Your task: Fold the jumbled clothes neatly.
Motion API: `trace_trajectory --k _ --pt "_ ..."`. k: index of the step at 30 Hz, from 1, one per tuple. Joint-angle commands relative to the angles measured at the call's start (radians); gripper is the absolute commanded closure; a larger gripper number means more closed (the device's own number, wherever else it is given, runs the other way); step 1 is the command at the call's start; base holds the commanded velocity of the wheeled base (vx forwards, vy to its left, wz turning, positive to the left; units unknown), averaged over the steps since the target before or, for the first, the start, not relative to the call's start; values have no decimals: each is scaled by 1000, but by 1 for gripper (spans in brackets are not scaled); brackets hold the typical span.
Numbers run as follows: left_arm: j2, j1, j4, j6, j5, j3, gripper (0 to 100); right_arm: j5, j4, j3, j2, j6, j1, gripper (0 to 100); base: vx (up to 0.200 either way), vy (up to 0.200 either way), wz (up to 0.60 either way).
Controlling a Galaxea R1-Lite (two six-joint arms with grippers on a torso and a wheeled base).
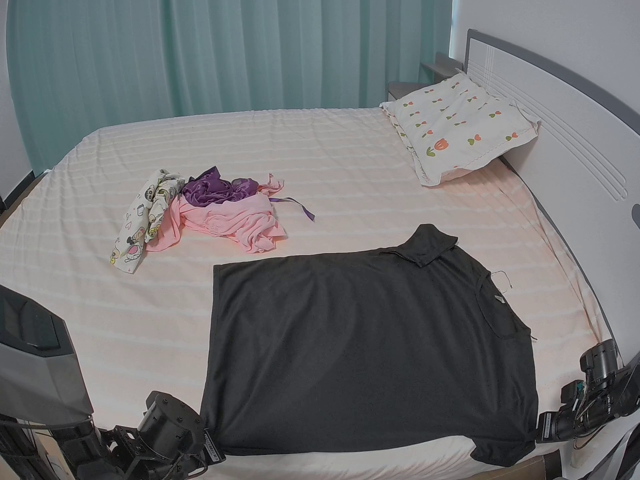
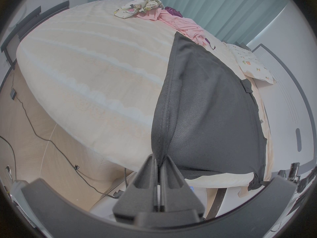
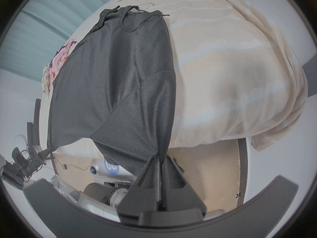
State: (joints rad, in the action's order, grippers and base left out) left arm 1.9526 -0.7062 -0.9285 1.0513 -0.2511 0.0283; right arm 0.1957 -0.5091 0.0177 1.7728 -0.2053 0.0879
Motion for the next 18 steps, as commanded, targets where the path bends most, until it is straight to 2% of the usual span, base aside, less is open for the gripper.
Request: trace_trajectory --k 1,5,18 --pt "-44 19 36 0 1 -25 100 -1 49 -18 -67 30 3 100 0 0 0" --pt "-73 17 92 -2 4 -25 100 -4 129 -18 -99 98 3 100 0 0 0" --pt "-78 19 180 0 9 -25 100 8 141 -18 -67 112 -5 100 0 0 0"
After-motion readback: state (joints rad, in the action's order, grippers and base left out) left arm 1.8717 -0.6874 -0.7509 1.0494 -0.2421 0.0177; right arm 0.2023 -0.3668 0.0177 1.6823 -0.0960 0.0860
